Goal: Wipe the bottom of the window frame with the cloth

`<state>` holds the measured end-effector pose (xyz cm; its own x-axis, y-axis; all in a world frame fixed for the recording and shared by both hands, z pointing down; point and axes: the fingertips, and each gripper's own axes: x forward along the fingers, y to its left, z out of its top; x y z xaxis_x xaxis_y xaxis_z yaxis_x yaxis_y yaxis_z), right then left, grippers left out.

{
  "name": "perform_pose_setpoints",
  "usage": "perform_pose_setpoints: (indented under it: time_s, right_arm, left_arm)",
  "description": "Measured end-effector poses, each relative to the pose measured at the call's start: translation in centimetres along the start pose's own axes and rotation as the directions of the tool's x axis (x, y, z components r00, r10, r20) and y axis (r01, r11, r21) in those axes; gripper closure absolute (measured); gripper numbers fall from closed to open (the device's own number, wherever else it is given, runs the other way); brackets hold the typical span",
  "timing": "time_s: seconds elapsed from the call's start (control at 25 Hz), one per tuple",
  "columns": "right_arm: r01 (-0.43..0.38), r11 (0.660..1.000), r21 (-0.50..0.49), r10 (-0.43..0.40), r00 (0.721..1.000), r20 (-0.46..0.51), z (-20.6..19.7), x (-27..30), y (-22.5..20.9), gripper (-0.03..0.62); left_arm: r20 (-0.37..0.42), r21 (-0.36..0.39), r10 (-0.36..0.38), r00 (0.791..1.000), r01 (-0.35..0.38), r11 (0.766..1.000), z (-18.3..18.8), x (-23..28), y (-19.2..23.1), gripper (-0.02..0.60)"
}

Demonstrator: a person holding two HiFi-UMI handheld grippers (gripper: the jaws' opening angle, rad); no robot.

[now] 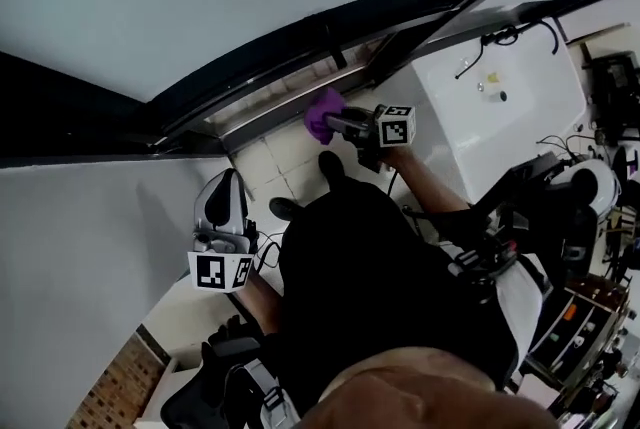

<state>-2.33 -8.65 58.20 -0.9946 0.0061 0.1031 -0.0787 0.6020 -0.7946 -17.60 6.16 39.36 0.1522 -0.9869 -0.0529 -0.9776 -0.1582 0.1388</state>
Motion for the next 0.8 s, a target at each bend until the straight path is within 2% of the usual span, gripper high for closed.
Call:
perform_pose_setpoints:
  time_s: [0.04, 0.08, 0.12, 0.2, 0.24, 0.28, 0.36, 0.48, 0.8]
  right_arm:
    - [0.01, 0.997, -0.075, -0.001, 0.992, 0.125, 2.8, 0.6, 0.9, 0.53]
    - [0.056, 0.981, -0.184, -0.015, 0.976, 0.218, 5.6, 1.0, 1.5, 0.53]
    - [0.131, 0.943, -0.306, -0.041, 0.957, 0.286, 8.1, 1.4, 1.8, 0.53]
    - [0.303, 0.811, -0.501, -0.103, 0.916, 0.388, 11.8, 2.0, 1.9, 0.53]
    - [0.37, 0.749, -0.55, -0.126, 0.894, 0.429, 12.9, 2.4, 1.9, 0.53]
    - [0.42, 0.702, -0.575, -0.145, 0.875, 0.462, 13.8, 2.8, 1.8, 0.53]
    - [0.481, 0.642, -0.597, -0.171, 0.849, 0.5, 15.0, 3.7, 1.2, 0.53]
    - [0.513, 0.595, -0.619, -0.174, 0.833, 0.524, 15.7, 4.3, 0.7, 0.53]
    - [0.476, 0.58, -0.661, -0.122, 0.853, 0.508, 15.2, 4.0, 1.8, 0.53]
  left_arm:
    - [-0.006, 0.008, -0.005, 1.0, 0.005, 1.0, 0.2, 0.5, -0.1, 0.58]
    - [-0.011, 0.014, -0.009, 1.0, 0.01, 1.0, 0.4, 1.0, -0.5, 0.58]
    - [-0.015, 0.017, -0.014, 1.0, 0.014, 1.0, 0.5, 1.6, -1.0, 0.58]
    - [-0.027, 0.013, -0.023, 0.999, 0.023, 1.0, 0.5, 2.6, -2.3, 0.58]
    - [-0.036, 0.011, -0.028, 0.999, 0.028, 1.0, 0.4, 2.8, -2.8, 0.58]
    - [-0.046, 0.01, -0.032, 0.998, 0.032, 0.999, 0.4, 3.0, -3.3, 0.58]
    - [-0.065, 0.015, -0.033, 0.997, 0.035, 0.999, 0.4, 3.2, -4.0, 0.58]
    - [-0.089, 0.03, -0.019, 0.996, 0.022, 0.999, 0.5, 3.2, -4.3, 0.58]
    - [-0.11, 0.045, -0.003, 0.994, 0.008, 0.999, 0.5, 3.5, -4.0, 0.58]
